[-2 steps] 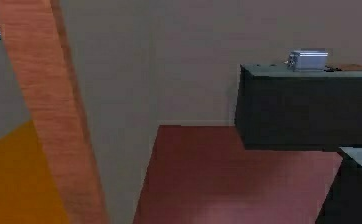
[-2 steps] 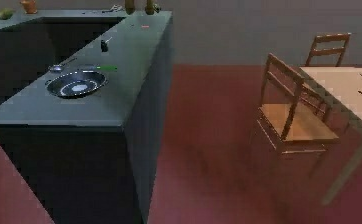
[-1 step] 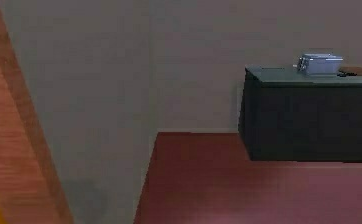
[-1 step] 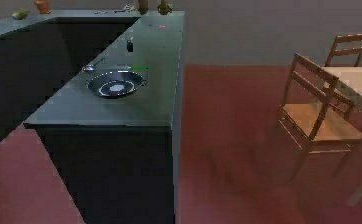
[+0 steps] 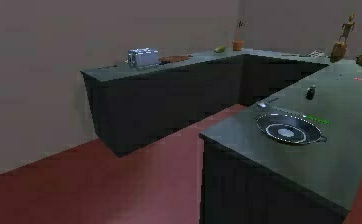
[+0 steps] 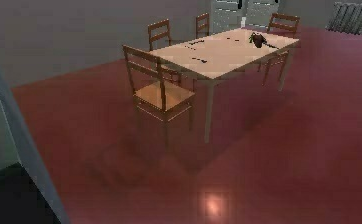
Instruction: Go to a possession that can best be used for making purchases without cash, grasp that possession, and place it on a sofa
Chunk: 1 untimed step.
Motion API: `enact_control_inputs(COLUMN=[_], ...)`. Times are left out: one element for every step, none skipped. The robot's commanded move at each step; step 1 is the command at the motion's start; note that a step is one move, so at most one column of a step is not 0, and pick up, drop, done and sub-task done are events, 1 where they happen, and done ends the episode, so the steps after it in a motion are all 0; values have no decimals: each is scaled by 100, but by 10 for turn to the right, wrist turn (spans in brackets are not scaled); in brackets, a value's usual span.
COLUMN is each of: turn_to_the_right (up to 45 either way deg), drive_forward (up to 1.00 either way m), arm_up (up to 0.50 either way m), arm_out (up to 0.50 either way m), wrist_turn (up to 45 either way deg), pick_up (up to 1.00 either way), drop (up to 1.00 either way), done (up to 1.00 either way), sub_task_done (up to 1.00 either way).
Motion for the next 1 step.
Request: enact_control_inputs(turn_to_the_right=[0], drive_forward=[20], arm_up=[0], arm_out=[0], wrist_turn=[0], pick_up=[0], drop=[0], done=[0], sub_task_done=[0])
